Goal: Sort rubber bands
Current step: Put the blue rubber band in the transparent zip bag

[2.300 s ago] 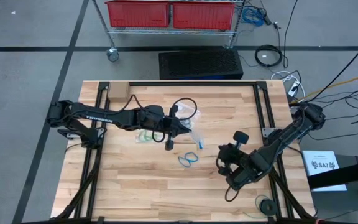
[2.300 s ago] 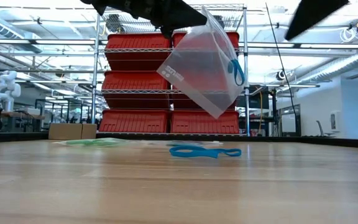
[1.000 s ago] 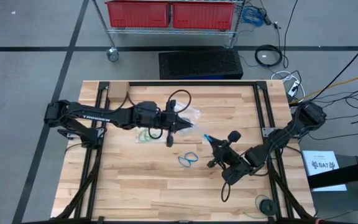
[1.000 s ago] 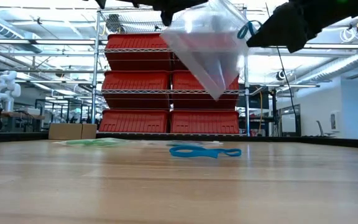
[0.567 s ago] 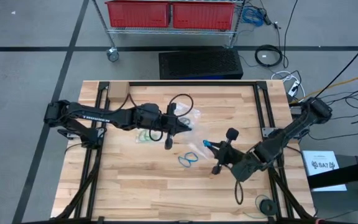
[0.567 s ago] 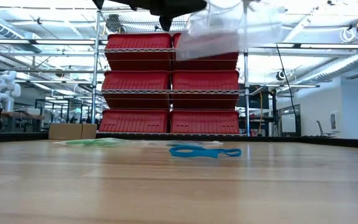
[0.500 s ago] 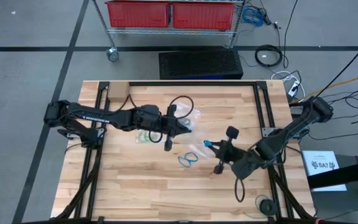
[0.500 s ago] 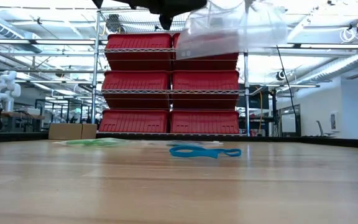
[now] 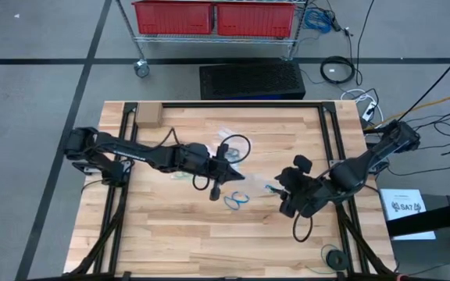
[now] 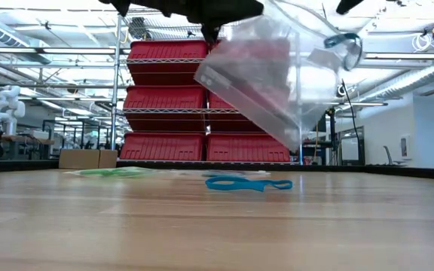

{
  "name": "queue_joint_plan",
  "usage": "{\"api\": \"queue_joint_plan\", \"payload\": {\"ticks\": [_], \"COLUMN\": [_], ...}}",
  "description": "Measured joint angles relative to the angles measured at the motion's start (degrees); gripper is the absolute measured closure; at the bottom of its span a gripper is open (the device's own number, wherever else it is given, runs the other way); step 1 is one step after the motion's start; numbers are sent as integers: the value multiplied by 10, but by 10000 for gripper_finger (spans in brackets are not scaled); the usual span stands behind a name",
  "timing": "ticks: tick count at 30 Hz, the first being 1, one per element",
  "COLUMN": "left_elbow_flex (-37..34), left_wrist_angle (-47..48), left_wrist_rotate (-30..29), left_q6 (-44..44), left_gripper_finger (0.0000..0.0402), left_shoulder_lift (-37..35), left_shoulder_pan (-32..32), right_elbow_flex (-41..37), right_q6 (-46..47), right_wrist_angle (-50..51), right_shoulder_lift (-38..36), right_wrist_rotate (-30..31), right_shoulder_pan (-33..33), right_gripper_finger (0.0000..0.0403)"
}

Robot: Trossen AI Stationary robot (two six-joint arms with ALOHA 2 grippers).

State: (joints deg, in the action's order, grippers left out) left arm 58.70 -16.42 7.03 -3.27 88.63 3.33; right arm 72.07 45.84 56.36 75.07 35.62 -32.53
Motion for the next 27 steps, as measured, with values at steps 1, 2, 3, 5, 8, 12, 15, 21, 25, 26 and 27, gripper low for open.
{"api": "queue_joint_plan", "payload": {"ticks": [1, 2, 3, 5, 8, 12, 15, 21, 25, 26, 27], "left_elbow_flex": [0, 0, 0, 0, 0, 0, 0, 0, 0, 0, 0], "left_wrist_angle": [-4, -13, -13, -11, -12, -12, -12, -15, -15, -15, -15], "left_wrist_rotate": [0, 0, 0, 0, 0, 0, 0, 0, 0, 0, 0], "left_q6": [0, 0, 0, 0, 0, -2, -2, -3, -2, -2, -2], "left_gripper_finger": [402, 402, 402, 402, 402, 402, 402, 402, 402, 402, 402], "left_shoulder_lift": [3, 6, 6, 7, 7, 7, 7, 7, 7, 7, 7], "left_shoulder_pan": [1, 1, 1, 1, 1, 1, 1, -1, -4, -4, -4], "right_elbow_flex": [6, 13, 18, 23, 23, 8, -16, -51, -51, -51, -51], "right_q6": [-1, -1, -2, 0, 26, 65, 92, 101, 100, 100, 100], "right_wrist_angle": [4, 10, 17, 34, 52, 52, 53, 4, -10, -10, -11], "right_shoulder_lift": [0, 0, 0, 0, 1, 10, 20, 32, 32, 32, 32], "right_wrist_rotate": [-2, -6, -14, -27, -46, -43, -45, -62, -66, -68, -71], "right_shoulder_pan": [0, 0, 0, 1, 0, -12, -14, -13, -13, -13, -13], "right_gripper_finger": [228, 229, 233, 244, 255, 251, 247, 253, 269, 274, 279]}}
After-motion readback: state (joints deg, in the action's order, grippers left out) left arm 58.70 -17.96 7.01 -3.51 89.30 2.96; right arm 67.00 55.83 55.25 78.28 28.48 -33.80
